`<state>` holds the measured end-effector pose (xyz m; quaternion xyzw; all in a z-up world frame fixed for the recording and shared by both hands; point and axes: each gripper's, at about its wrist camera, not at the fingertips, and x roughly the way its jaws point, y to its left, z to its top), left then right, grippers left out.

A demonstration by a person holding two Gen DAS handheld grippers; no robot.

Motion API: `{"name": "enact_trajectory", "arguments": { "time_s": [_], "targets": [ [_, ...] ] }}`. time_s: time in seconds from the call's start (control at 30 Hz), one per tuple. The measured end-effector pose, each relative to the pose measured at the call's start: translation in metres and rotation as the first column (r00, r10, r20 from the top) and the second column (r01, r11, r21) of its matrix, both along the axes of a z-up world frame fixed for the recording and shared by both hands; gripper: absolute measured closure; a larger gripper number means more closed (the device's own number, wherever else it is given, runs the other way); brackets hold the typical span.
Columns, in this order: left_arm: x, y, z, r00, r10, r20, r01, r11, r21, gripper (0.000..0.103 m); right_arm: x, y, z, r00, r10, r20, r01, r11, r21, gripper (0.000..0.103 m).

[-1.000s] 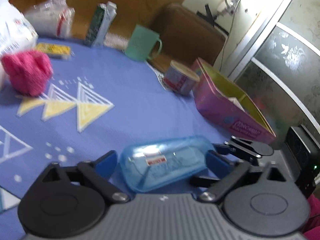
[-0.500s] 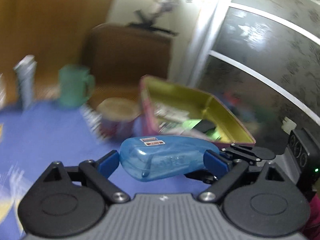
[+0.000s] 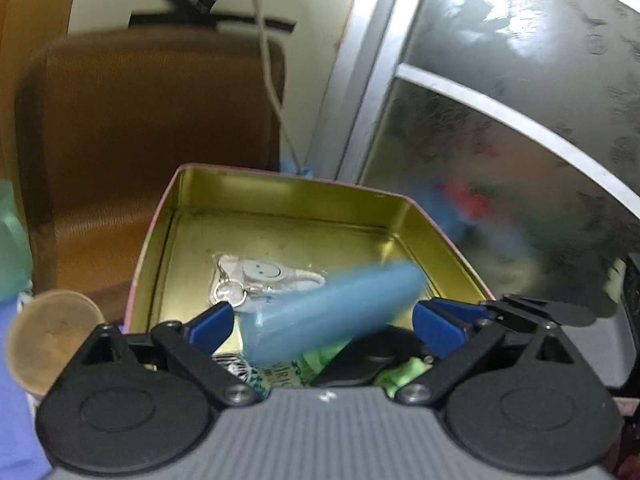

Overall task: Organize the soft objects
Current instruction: 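Carry the glasses case into the pink tin and open the left gripper, then withdraw both grippers from the tin back over the table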

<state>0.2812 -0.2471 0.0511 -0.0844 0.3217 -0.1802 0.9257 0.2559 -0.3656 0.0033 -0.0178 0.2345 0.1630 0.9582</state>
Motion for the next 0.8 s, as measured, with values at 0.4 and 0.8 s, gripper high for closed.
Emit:
{"name": "enact_trajectory", "arguments": {
  "time_s": [0.4,0.8],
  "targets": [
    [-0.028,0.01,-0.004,1.0,0.002,-0.008,-0.002,1.0,-0.022,0.004,-0.042,-0.027,-0.017,0.998,-0.05,0.05,0.041,0.984,0.172,0.045],
    [-0.107,0.048,0.008,0.995,0.059,0.079,-0.066,0.994,0.092,0.001,-0.101,-0.022,-0.012,0.987,-0.117,0.109,0.07,0.93,0.362,0.043]
  ]
}}
